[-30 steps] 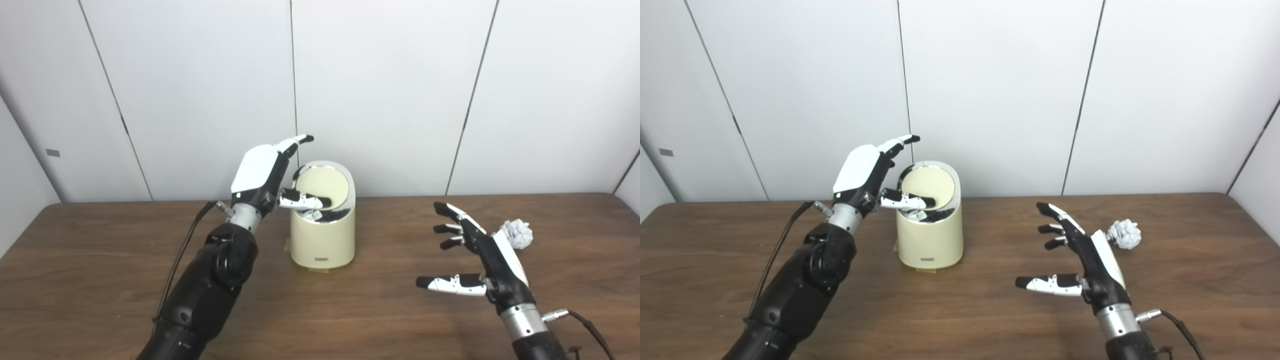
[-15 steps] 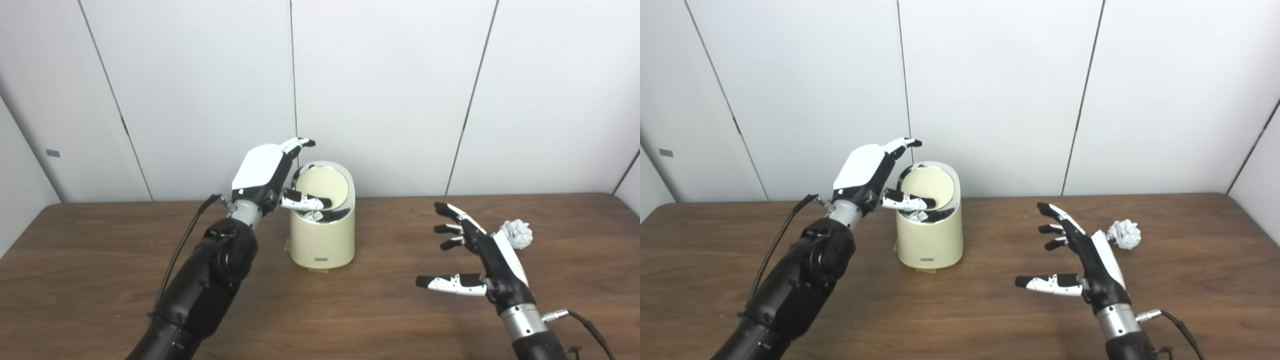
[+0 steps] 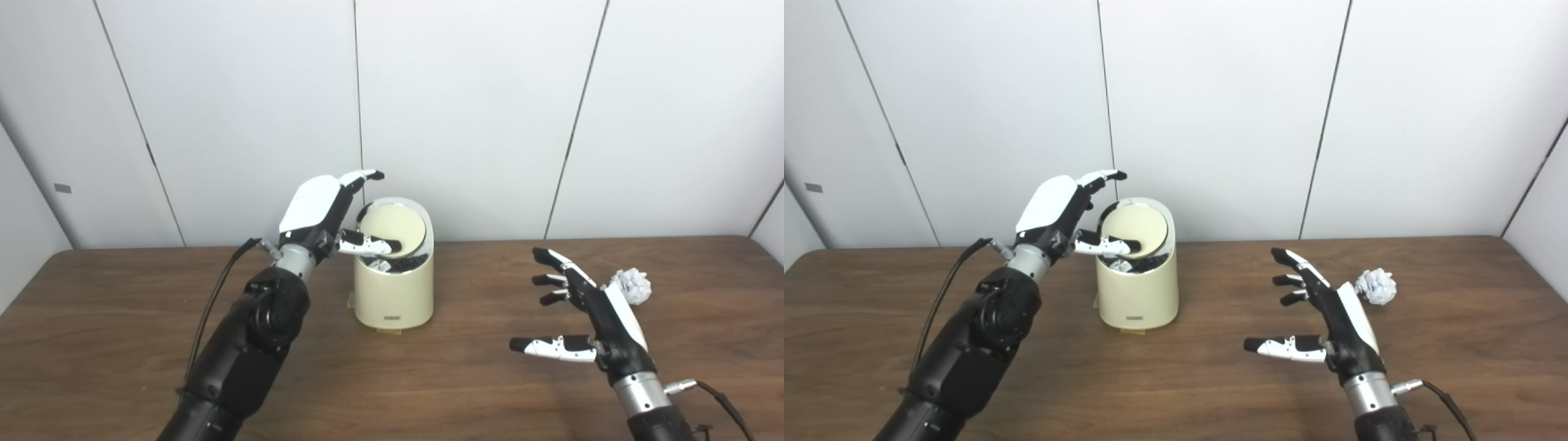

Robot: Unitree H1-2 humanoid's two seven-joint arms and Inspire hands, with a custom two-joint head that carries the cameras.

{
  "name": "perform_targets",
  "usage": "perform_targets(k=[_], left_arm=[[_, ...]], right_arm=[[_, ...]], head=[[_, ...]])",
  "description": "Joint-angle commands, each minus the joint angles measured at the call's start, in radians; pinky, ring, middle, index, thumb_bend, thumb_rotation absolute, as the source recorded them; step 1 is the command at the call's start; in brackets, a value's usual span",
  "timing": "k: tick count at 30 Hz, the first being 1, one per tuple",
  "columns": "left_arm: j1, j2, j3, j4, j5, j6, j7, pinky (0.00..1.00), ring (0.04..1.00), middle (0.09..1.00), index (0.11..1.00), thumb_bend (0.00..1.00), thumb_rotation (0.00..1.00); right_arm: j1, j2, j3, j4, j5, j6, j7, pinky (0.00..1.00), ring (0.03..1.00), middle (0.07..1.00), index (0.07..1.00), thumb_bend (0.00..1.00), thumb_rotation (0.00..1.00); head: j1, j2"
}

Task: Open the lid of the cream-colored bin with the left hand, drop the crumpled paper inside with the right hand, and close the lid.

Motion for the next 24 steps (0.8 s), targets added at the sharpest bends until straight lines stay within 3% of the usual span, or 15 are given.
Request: perform_targets(k=[1, 3, 8, 17, 24], left_arm=[[-0.043, -0.014, 0.044, -0.011, -0.051, -0.055, 0.063, 0.72, 0.839, 0.861, 0.852, 0.69, 0.22], [-0.039, -0.034, 0.083, -0.012, -0.100, -0.095, 0.089, 0.72, 0.834, 0.852, 0.848, 0.67, 0.27], [-0.038, -0.052, 0.148, 0.000, -0.205, -0.196, 0.116, 0.72, 0.834, 0.852, 0.868, 0.64, 0.28], [0.081, -0.043, 0.241, -0.132, -0.478, -0.142, -0.031, 0.78, 0.861, 0.867, 0.883, 0.70, 0.38], [0.240, -0.014, 0.270, -0.205, -0.549, -0.182, -0.082, 0.77, 0.852, 0.872, 0.896, 0.76, 0.44]], right_arm=[[-0.034, -0.009, -0.008, -0.014, 0.003, -0.020, -0.015, 0.59, 0.748, 0.865, 0.847, 0.79, 0.14], [-0.036, -0.011, -0.008, -0.006, 0.004, -0.031, -0.017, 0.59, 0.746, 0.864, 0.845, 0.79, 0.13], [-0.037, -0.013, -0.009, 0.000, 0.013, -0.036, -0.013, 0.59, 0.748, 0.863, 0.844, 0.80, 0.14], [-0.039, -0.020, -0.011, -0.006, 0.011, -0.026, -0.009, 0.60, 0.753, 0.867, 0.849, 0.79, 0.15], [-0.046, -0.025, -0.023, -0.003, 0.036, -0.029, -0.005, 0.65, 0.773, 0.877, 0.856, 0.80, 0.12]], head=[[0.001, 0.001], [0.001, -0.001], [0.003, -0.002], [0.005, -0.002], [0.007, -0.001]])
